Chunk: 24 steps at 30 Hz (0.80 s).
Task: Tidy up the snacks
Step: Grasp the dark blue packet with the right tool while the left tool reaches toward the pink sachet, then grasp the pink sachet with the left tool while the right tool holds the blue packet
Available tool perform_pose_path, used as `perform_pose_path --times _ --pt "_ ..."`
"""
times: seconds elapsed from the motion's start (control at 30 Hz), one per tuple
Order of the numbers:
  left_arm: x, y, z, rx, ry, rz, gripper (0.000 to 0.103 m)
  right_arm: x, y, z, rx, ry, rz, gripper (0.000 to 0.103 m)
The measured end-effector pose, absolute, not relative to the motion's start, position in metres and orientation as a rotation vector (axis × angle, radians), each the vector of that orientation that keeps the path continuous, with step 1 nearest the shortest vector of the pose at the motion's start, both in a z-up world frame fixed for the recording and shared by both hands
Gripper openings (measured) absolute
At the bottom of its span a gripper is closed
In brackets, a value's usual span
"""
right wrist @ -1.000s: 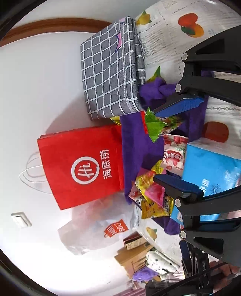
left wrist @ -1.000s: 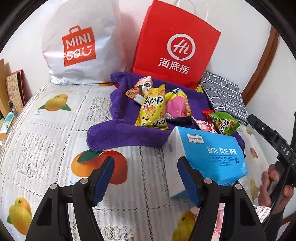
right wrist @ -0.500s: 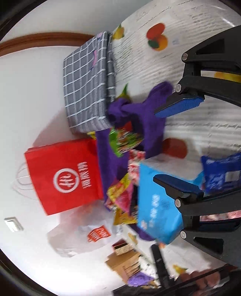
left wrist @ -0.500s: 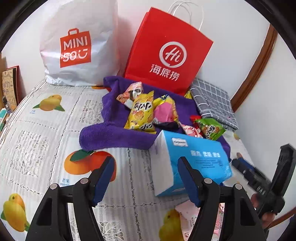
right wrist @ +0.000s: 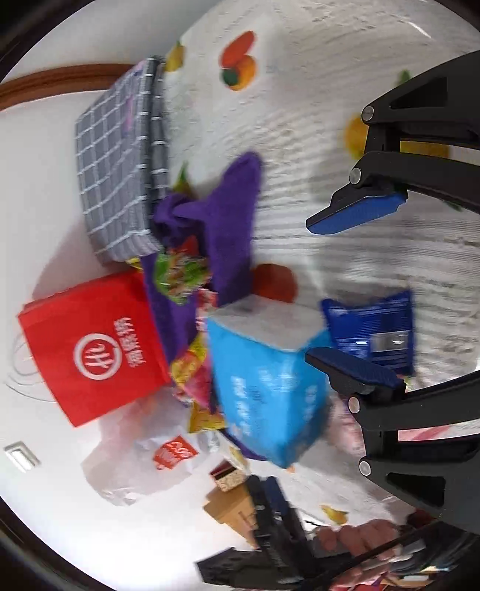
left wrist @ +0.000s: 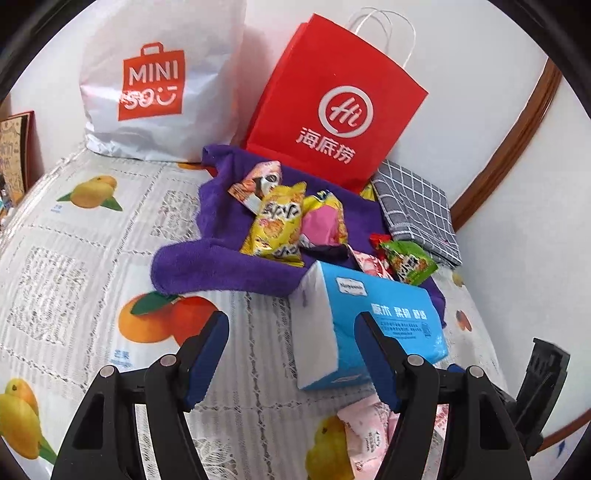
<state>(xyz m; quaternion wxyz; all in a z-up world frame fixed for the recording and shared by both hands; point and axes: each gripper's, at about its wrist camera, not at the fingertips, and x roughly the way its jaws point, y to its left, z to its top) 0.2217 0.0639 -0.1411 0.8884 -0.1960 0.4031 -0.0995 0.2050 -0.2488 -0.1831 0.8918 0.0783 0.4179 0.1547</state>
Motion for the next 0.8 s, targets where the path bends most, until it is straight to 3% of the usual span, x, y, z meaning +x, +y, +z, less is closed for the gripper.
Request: perform_pose_path --times 0.47,0.5,0.57,0.8 --pt "0.215 0.054 -0.134 -0.378 0.811 -0.235 0.068 0.198 -0.200 -0.196 -0.117 0.942 0.320 0.063" --pt "0.215 0.053 -0.134 -0.376 0.810 -0.236 0.068 0.197 -0.201 -0.196 -0.118 0.940 0.314 0.061" --pt "0.214 0.054 -0.134 -0.381 0.814 -0.236 0.068 0.197 -0.204 -0.196 -0.113 0.934 0.297 0.048" --pt "0.215 0.052 -0.135 -0.379 0.823 -0.249 0.068 0.193 -0.243 -0.184 0.041 0.853 0.193 0.044"
